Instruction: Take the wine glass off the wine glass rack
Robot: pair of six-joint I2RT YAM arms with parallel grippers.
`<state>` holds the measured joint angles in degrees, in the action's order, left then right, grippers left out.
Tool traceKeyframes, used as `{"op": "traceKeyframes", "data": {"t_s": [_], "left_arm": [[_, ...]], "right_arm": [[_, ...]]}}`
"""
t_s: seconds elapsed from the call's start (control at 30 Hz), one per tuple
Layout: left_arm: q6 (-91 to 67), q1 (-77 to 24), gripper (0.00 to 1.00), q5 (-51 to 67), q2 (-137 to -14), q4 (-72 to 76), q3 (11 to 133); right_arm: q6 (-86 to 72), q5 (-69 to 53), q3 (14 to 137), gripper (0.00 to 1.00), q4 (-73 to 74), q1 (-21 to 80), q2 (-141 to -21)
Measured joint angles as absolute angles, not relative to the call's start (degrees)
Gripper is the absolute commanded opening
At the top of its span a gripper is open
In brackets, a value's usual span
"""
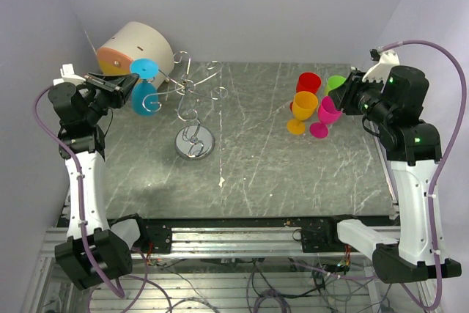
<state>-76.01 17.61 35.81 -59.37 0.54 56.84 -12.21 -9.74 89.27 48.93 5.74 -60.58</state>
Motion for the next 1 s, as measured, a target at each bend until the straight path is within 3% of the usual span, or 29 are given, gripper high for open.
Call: {"op": "traceKeyframes", "data": {"t_s": [0.6, 1.0], "left_arm": [[-81.5, 10.0, 0.18, 34.3, -65.3, 13.3, 56.7], [-79.8, 9.9, 0.16, 34.3, -57.3, 7.6, 55.4]], "right_arm": [[-13.0, -10.3, 89.3, 0.29, 47.4, 5.7, -60.0], [-13.1, -10.8, 89.2, 0.29, 47.4, 5.7, -59.9]]}}
